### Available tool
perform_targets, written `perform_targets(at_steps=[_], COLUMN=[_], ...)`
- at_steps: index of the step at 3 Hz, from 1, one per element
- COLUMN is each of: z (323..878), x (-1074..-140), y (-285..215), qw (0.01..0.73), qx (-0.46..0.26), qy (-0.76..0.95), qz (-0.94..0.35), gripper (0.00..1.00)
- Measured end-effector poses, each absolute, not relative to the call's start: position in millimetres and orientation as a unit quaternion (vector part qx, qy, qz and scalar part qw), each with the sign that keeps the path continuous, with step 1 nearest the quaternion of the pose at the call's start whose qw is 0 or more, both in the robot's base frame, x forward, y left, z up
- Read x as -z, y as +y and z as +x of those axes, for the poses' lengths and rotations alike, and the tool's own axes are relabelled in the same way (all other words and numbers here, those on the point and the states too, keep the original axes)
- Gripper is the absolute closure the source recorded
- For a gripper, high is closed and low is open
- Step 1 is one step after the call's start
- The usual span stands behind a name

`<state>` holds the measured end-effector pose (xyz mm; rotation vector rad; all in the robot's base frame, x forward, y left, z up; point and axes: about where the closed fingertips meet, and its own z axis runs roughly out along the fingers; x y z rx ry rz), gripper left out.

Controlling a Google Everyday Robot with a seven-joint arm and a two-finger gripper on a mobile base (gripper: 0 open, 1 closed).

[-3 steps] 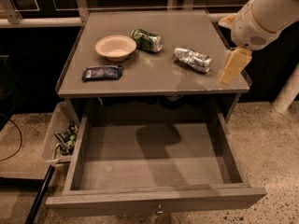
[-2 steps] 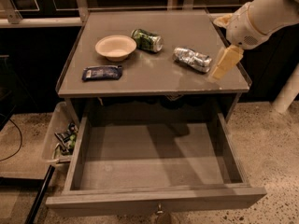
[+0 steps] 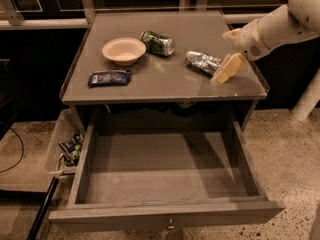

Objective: Place redbull can into top drawer

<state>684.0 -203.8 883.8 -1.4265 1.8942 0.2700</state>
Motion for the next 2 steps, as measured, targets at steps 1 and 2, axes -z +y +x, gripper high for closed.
perform_targets(at_steps=[1,2], z=[701.8,715.9], x=[-868.4,-859.6], y=[-196.1,-186.2], qw=[0.373,0.372], qx=[-0.138,-0.152], qy=[0.742,0.744], qz=[-0.54,-0.533], gripper=[0.0,0.0])
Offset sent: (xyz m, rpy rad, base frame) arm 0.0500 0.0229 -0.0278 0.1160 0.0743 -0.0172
